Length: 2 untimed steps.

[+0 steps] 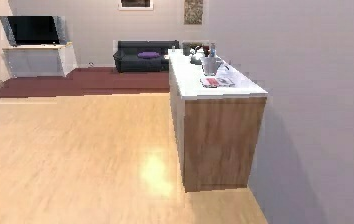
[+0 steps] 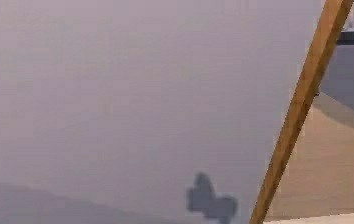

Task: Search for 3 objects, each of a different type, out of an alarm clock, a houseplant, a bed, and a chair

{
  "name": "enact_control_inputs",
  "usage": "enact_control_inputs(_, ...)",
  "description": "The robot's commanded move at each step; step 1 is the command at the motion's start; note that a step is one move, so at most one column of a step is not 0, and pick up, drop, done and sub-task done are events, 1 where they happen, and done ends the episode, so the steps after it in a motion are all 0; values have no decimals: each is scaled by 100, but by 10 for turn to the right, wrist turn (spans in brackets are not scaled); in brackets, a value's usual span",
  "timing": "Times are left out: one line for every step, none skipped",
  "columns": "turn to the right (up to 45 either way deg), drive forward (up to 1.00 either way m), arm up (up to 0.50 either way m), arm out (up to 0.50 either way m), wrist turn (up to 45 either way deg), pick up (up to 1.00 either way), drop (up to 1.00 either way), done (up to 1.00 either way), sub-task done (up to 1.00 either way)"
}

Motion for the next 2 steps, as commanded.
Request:
enact_control_inputs(390, 0, 0, 0, 0, 0, 0, 0, 0)
enact_control_inputs(0, 5, 0, 0, 0, 0, 0, 0, 0)
